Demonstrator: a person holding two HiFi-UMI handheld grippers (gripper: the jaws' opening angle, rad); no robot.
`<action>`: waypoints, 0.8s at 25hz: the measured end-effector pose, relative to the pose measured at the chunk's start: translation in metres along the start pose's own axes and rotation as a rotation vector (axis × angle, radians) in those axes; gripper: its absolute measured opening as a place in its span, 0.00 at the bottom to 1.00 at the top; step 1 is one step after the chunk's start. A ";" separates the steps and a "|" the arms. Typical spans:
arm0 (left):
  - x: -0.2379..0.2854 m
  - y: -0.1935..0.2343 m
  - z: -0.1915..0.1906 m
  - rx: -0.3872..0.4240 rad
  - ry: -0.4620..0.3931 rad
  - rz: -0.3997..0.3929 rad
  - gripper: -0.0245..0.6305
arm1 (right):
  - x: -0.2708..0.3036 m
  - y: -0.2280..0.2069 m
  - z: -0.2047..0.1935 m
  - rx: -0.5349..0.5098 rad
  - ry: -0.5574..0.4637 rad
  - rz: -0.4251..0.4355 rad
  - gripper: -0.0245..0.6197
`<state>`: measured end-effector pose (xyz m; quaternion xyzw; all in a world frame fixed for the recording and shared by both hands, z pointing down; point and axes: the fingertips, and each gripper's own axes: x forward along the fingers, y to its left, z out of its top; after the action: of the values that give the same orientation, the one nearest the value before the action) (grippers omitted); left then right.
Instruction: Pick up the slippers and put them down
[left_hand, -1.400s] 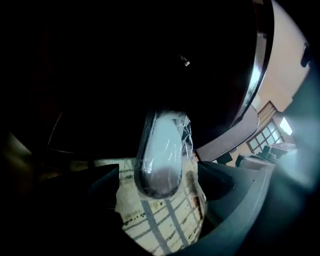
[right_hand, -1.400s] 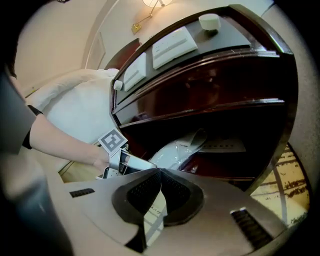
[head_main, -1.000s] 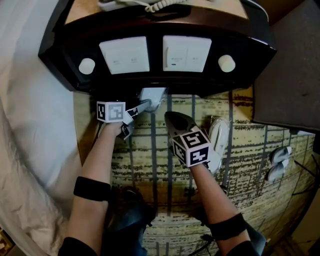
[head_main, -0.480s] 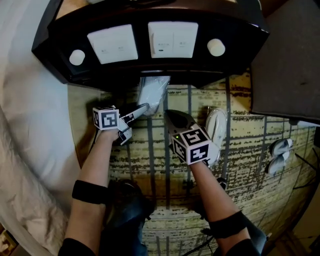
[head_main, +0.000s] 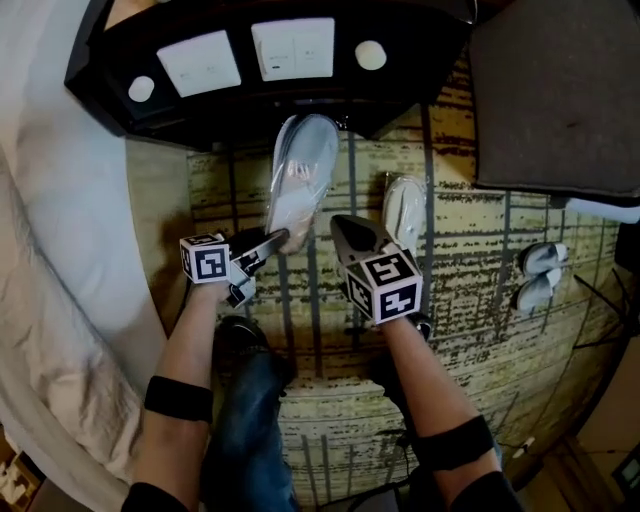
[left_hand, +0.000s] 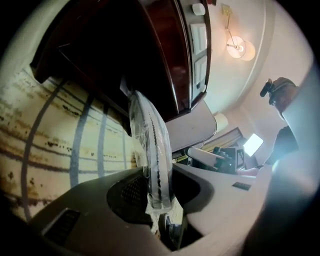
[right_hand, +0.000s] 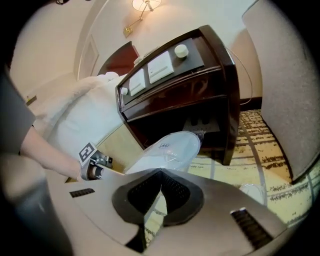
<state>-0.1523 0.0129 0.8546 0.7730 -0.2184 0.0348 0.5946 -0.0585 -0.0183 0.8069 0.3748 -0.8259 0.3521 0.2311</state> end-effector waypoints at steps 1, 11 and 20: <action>0.001 -0.007 -0.012 -0.013 0.004 -0.004 0.21 | -0.010 -0.002 -0.004 0.005 0.007 -0.006 0.04; 0.038 -0.014 -0.098 -0.114 0.062 0.012 0.21 | -0.056 -0.036 -0.045 0.038 0.037 -0.061 0.04; 0.070 0.032 -0.120 -0.169 0.080 0.008 0.21 | -0.047 -0.068 -0.089 0.061 0.049 -0.093 0.04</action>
<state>-0.0767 0.0974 0.9405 0.7171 -0.1996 0.0496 0.6659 0.0338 0.0382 0.8617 0.4108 -0.7906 0.3752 0.2558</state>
